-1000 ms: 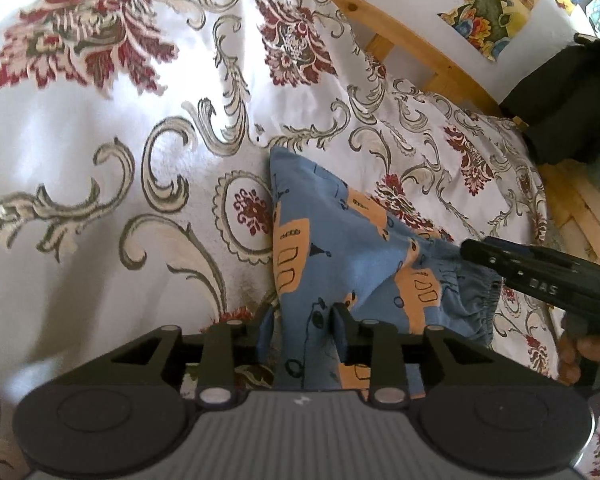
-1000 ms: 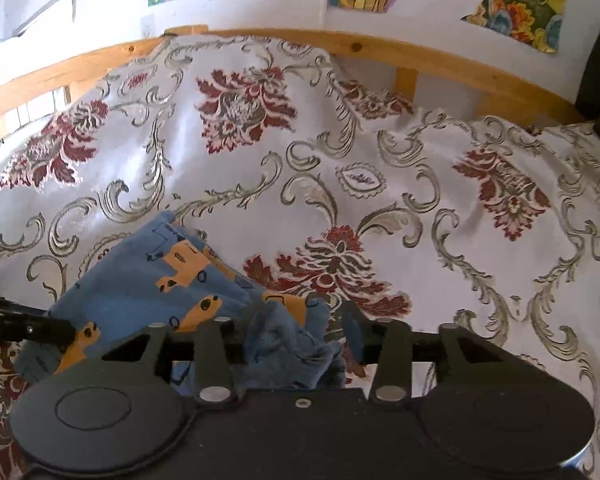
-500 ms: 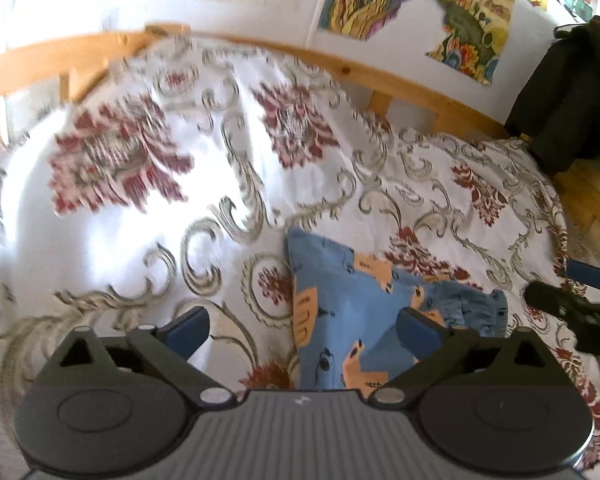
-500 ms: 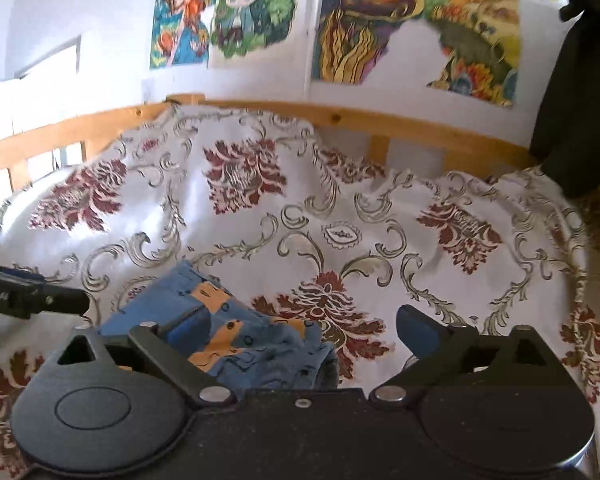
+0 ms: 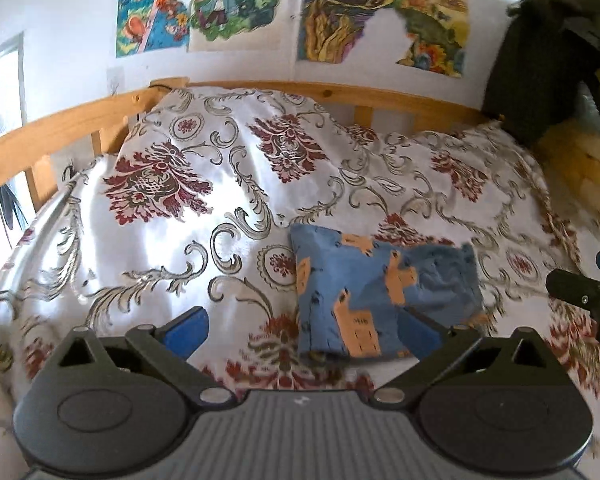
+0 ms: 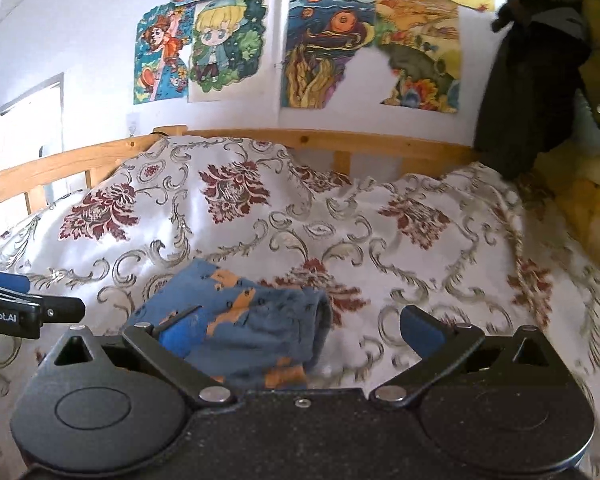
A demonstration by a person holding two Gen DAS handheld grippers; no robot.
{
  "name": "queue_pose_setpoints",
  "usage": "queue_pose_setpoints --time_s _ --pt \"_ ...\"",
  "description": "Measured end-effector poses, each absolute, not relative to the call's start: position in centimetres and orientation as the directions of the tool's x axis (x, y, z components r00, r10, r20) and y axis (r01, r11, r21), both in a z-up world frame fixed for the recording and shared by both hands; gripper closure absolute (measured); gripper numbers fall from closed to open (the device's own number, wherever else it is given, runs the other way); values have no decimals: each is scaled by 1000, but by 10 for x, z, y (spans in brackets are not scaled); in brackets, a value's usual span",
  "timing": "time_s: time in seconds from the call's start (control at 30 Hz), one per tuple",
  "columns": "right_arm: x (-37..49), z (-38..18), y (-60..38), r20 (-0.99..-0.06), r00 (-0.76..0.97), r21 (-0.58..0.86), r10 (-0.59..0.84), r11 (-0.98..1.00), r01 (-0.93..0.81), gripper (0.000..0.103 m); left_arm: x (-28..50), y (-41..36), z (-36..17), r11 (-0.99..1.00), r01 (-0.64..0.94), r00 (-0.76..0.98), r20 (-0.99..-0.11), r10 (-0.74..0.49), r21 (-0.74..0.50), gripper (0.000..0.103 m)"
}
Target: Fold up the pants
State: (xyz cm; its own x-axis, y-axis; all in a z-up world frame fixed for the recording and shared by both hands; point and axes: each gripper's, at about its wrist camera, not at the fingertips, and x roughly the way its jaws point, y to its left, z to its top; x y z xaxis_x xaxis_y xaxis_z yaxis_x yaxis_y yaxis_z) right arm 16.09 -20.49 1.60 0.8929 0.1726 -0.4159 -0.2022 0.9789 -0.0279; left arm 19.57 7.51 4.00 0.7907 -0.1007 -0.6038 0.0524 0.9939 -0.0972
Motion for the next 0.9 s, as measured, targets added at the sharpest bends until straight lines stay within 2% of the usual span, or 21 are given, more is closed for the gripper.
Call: queue_pose_setpoints --time_s 0.2,0.37,0.9 --pt "117 4 -209 -417 895 6 157 985 -170 1 154 64 32 996 71 777 -623 -88 -52 0" --pt "93 -3 -212 -426 893 16 144 988 -151 1 133 64 25 997 45 763 -642 -75 -63 0" --pt "84 -19 -216 -463 878 21 119 992 -123 1 134 70 14 997 7 738 -673 -56 -76 0"
